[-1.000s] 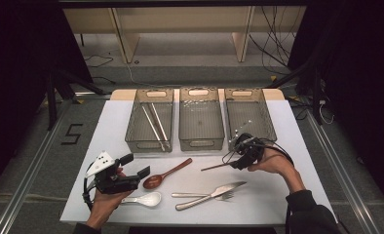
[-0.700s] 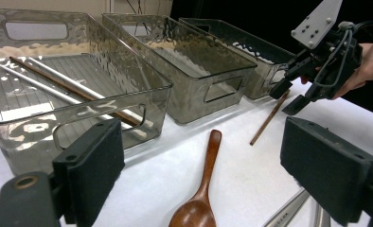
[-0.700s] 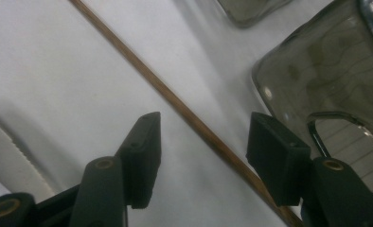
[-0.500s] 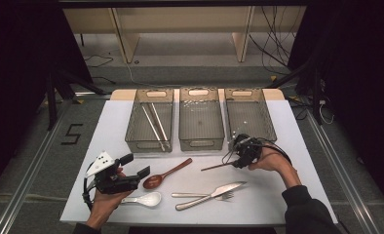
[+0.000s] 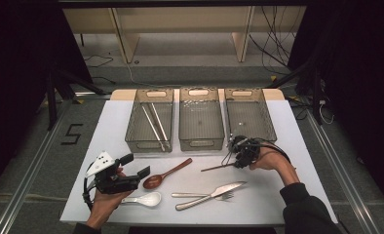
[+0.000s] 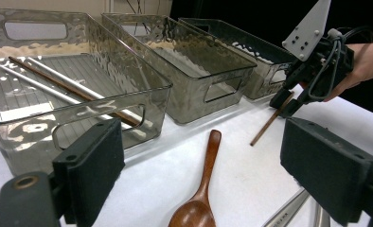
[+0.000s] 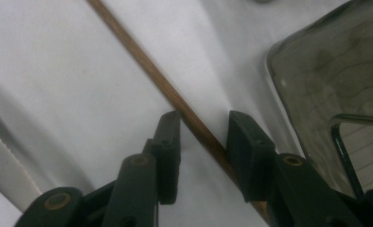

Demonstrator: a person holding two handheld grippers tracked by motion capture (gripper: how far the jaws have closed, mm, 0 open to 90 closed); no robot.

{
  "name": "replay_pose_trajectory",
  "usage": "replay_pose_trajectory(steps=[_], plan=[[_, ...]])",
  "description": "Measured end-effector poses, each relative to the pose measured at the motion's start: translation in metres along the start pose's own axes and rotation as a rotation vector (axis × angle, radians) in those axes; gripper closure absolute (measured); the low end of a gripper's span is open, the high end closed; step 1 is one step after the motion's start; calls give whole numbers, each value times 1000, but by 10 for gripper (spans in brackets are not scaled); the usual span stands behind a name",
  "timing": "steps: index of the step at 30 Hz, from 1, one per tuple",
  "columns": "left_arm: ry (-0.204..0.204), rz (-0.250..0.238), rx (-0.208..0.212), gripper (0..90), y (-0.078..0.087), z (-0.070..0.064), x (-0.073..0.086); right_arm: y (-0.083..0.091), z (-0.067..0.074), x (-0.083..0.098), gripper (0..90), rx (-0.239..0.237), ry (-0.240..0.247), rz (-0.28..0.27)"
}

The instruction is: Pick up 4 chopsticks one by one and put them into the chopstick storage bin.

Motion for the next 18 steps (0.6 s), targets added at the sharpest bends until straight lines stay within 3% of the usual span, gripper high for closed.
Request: replay_pose_trajectory(steps=[4, 18], plan=[[-1, 0, 1, 137, 0, 0, 0, 0, 5, -1, 751, -10, 22, 24], [-1, 0, 1, 137, 0, -1, 0, 0, 9, -4, 829, -13, 117, 66]])
Point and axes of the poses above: each handheld gripper's, and its own axes: y roughly backward along the jaws, x roughly out of its underside, z roughly to its left, the point moved 7 cm from there along -y, roughly forward along the jaws, and after that the axes turned 11 degrees about y, right-handed, at the moved point
